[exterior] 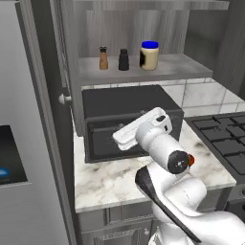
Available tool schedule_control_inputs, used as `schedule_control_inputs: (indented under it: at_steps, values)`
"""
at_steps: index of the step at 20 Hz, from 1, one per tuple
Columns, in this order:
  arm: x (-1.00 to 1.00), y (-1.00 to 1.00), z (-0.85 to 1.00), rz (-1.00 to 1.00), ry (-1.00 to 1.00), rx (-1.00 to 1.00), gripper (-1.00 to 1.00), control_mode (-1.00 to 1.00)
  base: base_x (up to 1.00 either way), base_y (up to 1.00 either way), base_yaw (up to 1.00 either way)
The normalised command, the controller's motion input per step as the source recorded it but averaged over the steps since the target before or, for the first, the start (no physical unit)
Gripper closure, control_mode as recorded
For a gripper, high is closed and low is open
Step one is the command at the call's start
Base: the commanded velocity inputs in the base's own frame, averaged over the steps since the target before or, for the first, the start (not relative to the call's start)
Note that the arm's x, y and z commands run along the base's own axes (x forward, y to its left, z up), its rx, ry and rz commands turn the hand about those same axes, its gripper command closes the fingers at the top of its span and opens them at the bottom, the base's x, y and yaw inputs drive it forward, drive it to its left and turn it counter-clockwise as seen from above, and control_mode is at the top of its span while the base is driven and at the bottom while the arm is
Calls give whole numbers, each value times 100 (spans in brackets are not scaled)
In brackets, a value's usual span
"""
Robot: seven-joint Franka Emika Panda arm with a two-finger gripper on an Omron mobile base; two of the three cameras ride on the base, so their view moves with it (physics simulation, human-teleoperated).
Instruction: There are various items on the counter. Only move the condiments/shakers into the cabinet.
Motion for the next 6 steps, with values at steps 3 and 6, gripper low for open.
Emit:
schedule_control_inputs:
  at_steps: [3,6]
  values:
    - [-100,45,-12,22,24,-14,-100,-100,0,0,0]
    - [-100,57,3,21,44,-18,-100,-100,0,0,0]
